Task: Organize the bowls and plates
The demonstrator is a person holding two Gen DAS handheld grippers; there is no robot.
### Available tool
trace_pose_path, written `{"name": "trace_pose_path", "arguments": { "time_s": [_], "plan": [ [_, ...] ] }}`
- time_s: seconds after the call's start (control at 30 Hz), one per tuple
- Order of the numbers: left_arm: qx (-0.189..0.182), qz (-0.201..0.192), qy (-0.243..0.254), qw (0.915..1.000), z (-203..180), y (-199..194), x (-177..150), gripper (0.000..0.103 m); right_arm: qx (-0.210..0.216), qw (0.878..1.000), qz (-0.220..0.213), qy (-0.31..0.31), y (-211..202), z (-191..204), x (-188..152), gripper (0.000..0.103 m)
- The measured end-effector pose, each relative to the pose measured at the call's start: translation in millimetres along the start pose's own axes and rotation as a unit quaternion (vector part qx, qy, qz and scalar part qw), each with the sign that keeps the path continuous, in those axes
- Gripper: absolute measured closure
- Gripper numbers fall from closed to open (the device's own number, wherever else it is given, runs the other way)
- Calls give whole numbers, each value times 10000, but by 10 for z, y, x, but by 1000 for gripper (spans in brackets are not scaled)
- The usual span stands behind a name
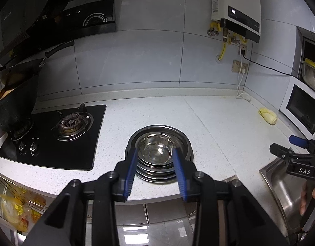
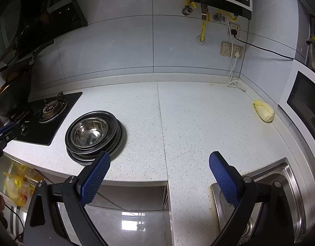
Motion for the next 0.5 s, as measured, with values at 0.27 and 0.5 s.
{"name": "trace_pose_path", "arguments": {
  "time_s": [0.27,0.5],
  "plan": [
    [-41,50,17,10000,-4,34,6,69,-5,10000,5,-5,0,12,-1,8],
    [-18,42,30,10000,1,61,22,69,0,10000,14,-33,26,40,18,8]
  ]
}}
Point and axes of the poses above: each gripper's, at about its wrist camera, not at the fingertips, and y roughly the way its jaws point, z to its left, x to its top, the point moved 6 cm from there along y, roughly the way its jaws point, and after that the axes turned 3 degrees about y, right-handed, at the moved point
